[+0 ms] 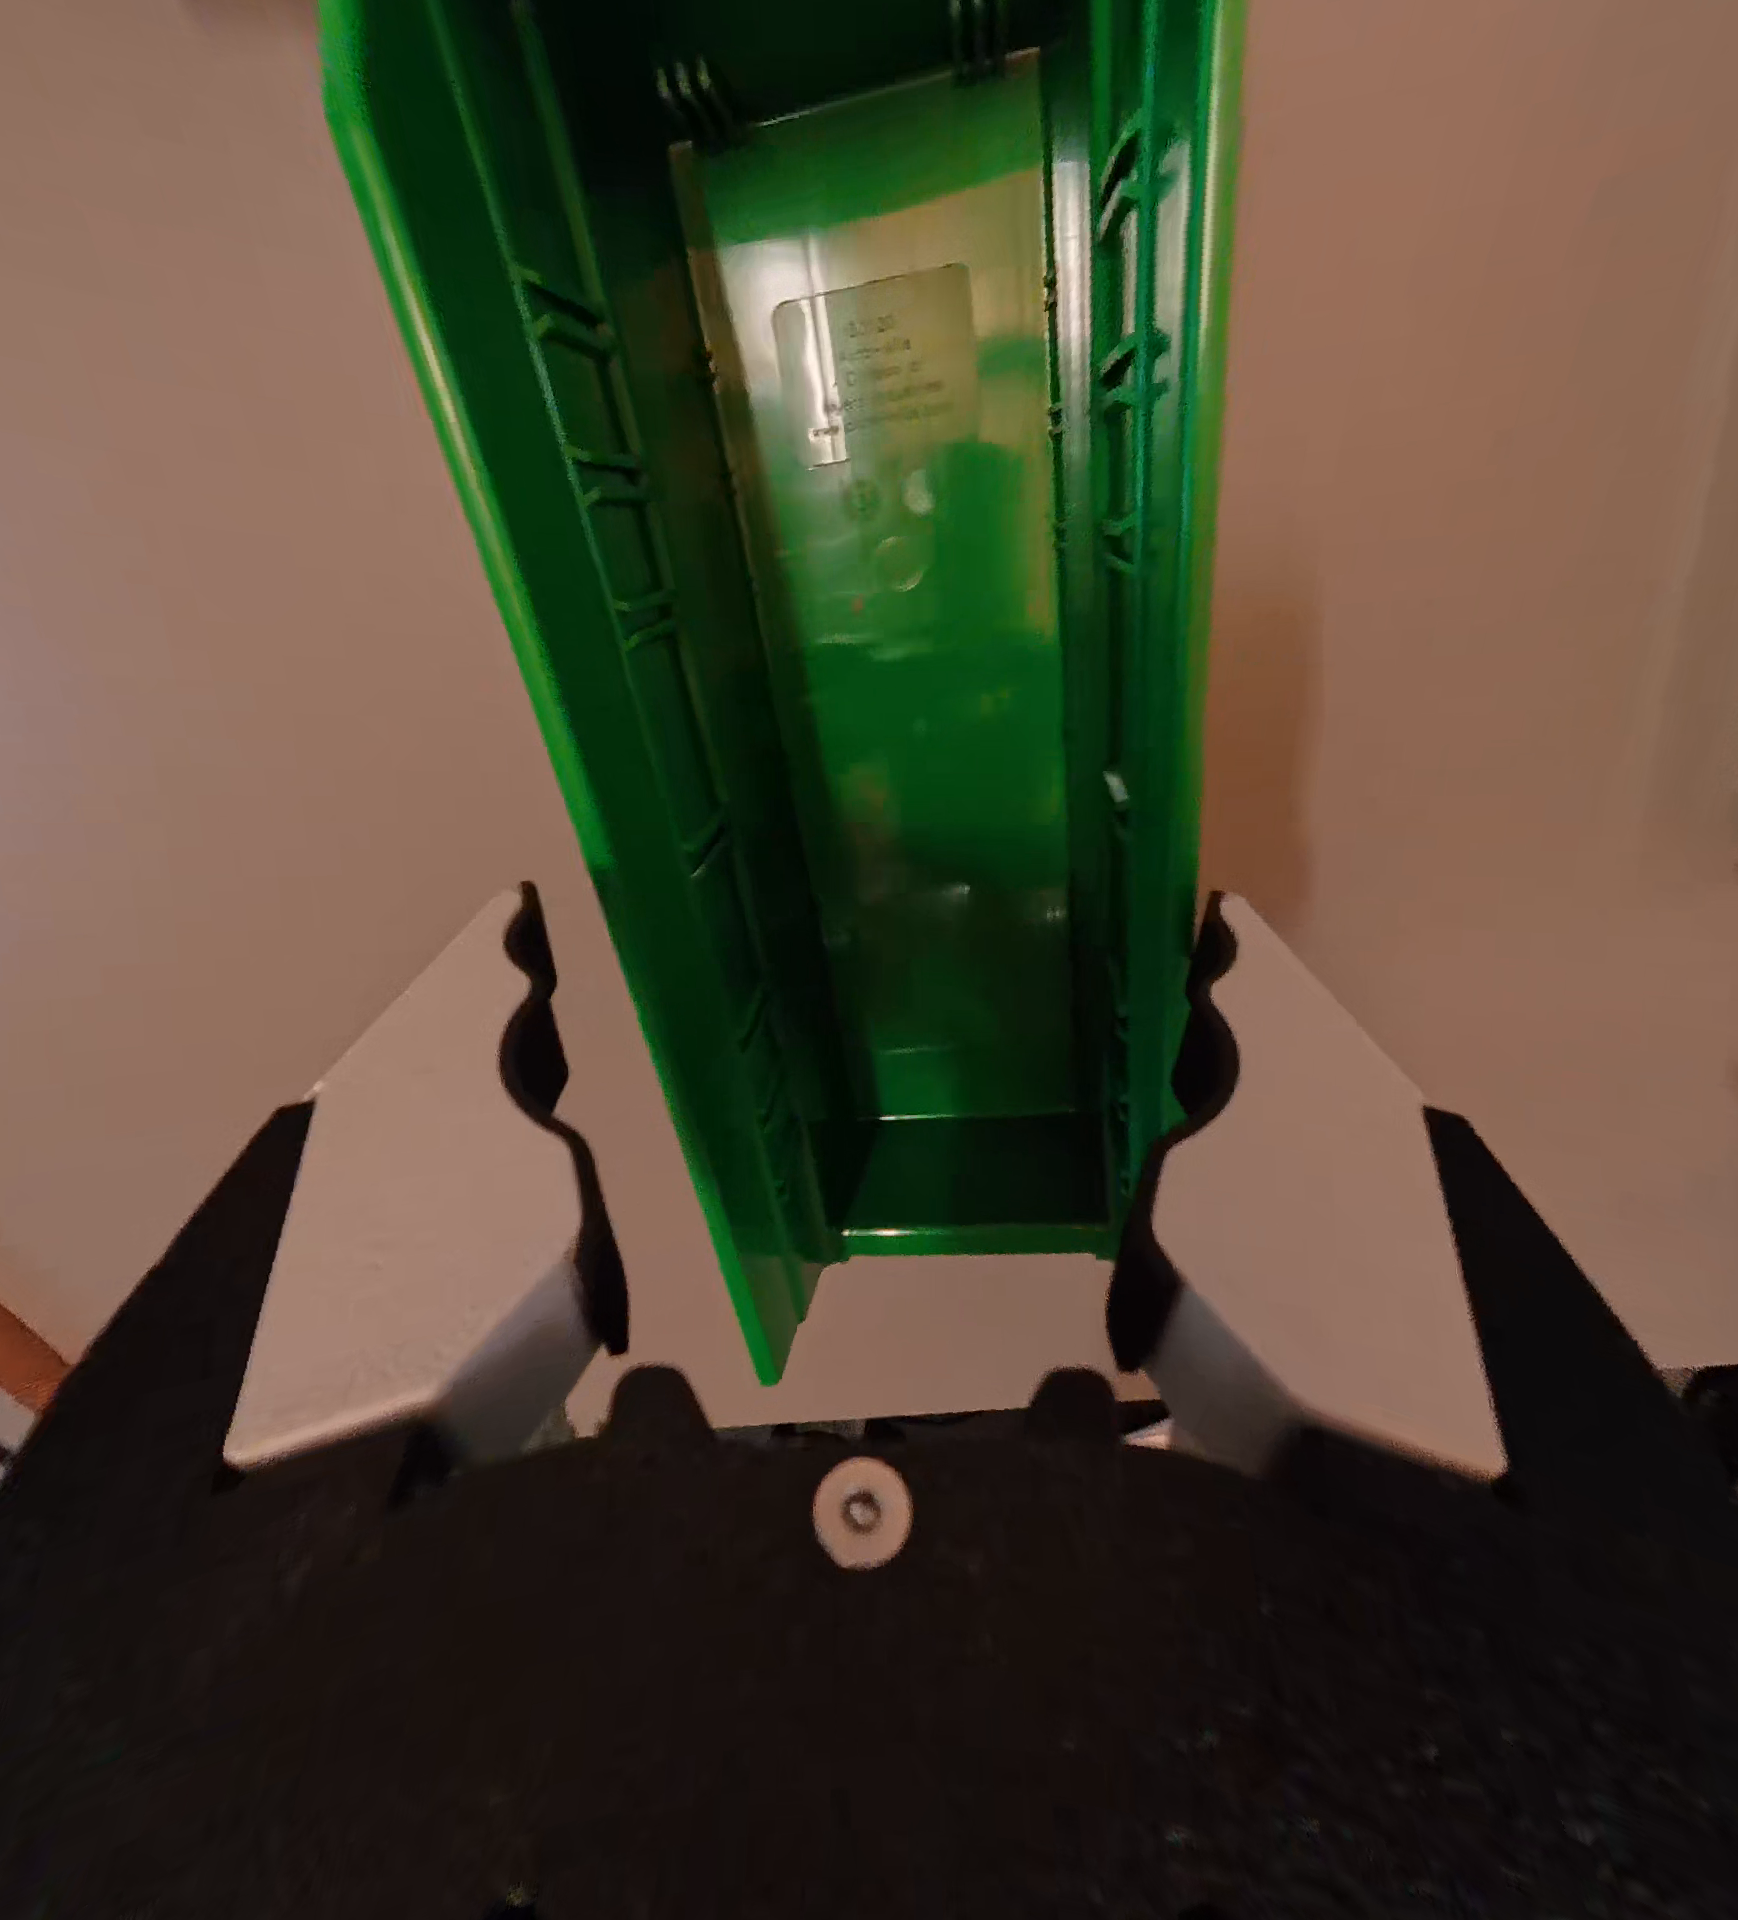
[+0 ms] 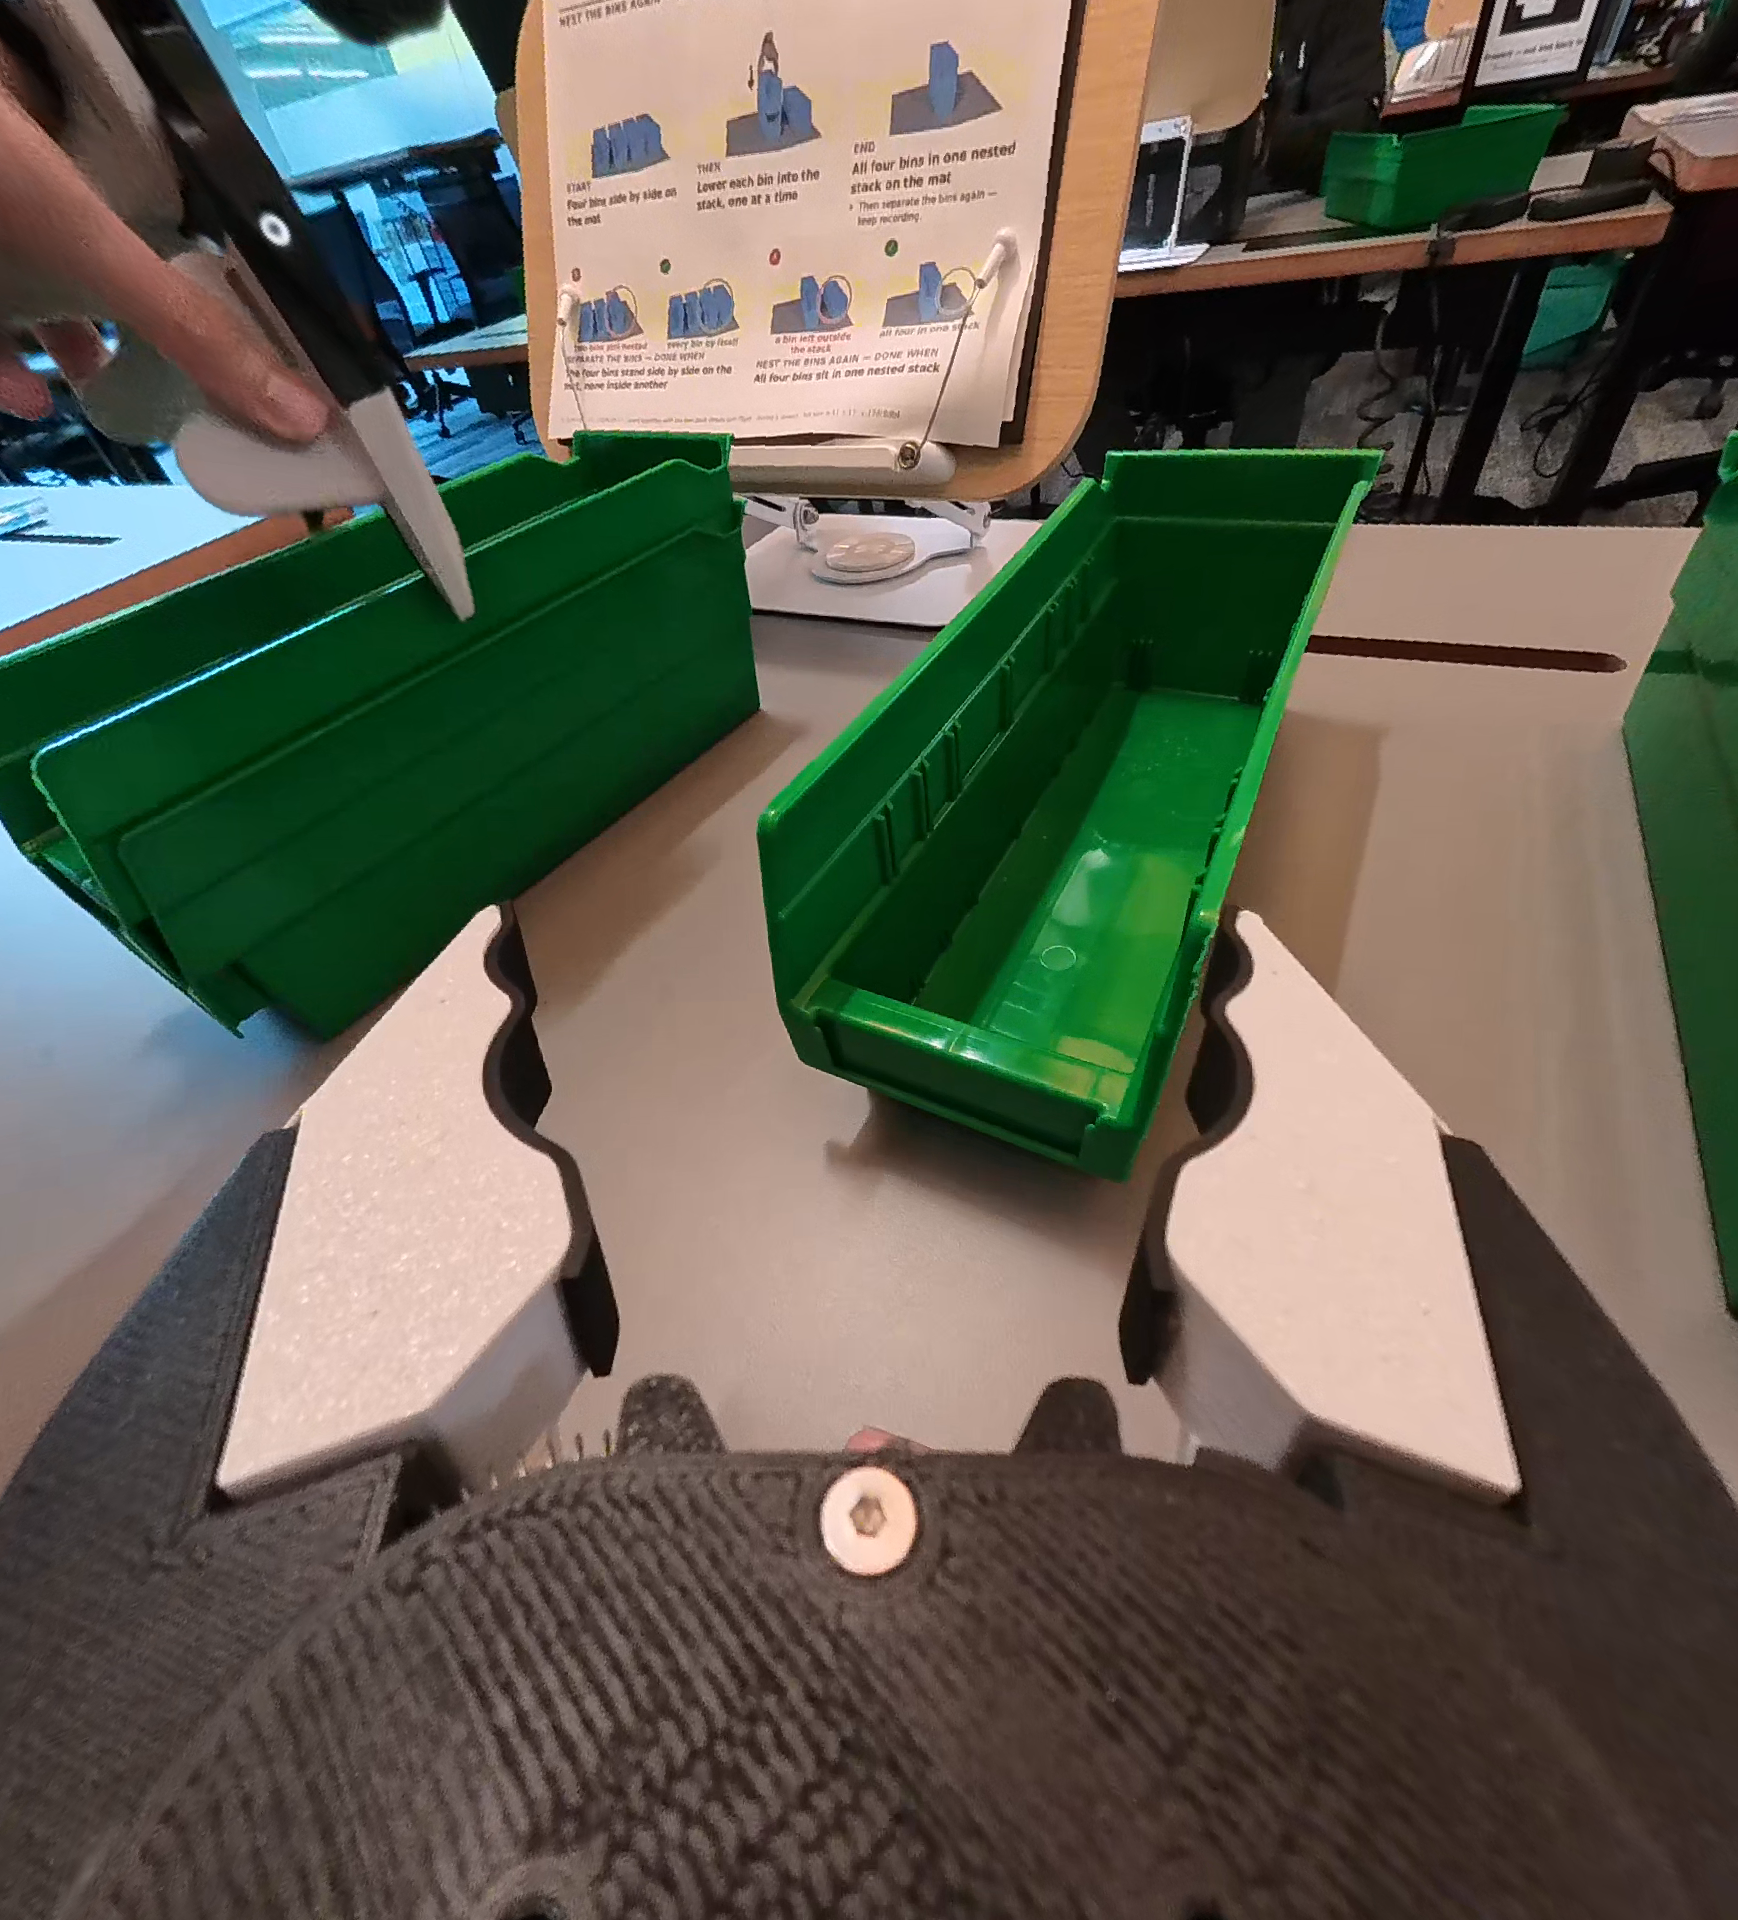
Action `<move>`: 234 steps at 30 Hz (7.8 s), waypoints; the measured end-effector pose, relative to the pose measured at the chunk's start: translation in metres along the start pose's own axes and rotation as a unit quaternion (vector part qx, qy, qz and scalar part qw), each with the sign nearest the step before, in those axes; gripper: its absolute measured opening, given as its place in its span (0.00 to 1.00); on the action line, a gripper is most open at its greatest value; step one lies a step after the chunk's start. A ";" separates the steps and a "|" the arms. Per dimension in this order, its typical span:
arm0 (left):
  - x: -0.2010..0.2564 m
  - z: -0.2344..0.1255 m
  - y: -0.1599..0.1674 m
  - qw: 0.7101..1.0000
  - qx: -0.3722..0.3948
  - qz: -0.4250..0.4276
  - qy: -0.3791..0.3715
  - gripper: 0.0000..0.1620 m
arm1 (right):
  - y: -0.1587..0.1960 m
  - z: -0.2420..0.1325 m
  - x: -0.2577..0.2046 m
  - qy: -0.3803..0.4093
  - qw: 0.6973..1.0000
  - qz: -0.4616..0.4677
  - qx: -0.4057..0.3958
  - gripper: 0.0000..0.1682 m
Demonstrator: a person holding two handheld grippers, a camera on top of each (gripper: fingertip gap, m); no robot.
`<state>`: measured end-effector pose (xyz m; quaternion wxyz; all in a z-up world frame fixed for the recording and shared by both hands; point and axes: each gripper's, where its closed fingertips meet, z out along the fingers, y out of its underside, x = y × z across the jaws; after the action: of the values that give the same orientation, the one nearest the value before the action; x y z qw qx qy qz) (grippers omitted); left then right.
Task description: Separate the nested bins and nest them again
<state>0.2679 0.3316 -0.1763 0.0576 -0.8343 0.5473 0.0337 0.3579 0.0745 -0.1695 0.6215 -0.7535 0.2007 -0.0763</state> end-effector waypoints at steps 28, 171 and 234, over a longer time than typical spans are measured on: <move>-0.028 -0.032 -0.008 0.999 0.023 -0.026 0.018 0.49 | 0.004 0.002 0.001 0.003 1.000 -0.005 -0.009 0.75; -0.021 -0.043 -0.019 0.997 0.016 -0.067 0.039 0.55 | 0.004 0.003 -0.018 -0.012 0.999 -0.038 -0.025 0.76; -0.021 -0.014 0.003 0.997 -0.008 -0.021 0.068 0.52 | -0.043 0.129 -0.198 -0.018 0.826 -0.556 0.086 0.00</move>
<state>0.2570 0.3480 -0.1598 0.0143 -0.8461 0.5324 -0.0204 0.2339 0.2766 -0.1289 0.5398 -0.6818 -0.2713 -0.4124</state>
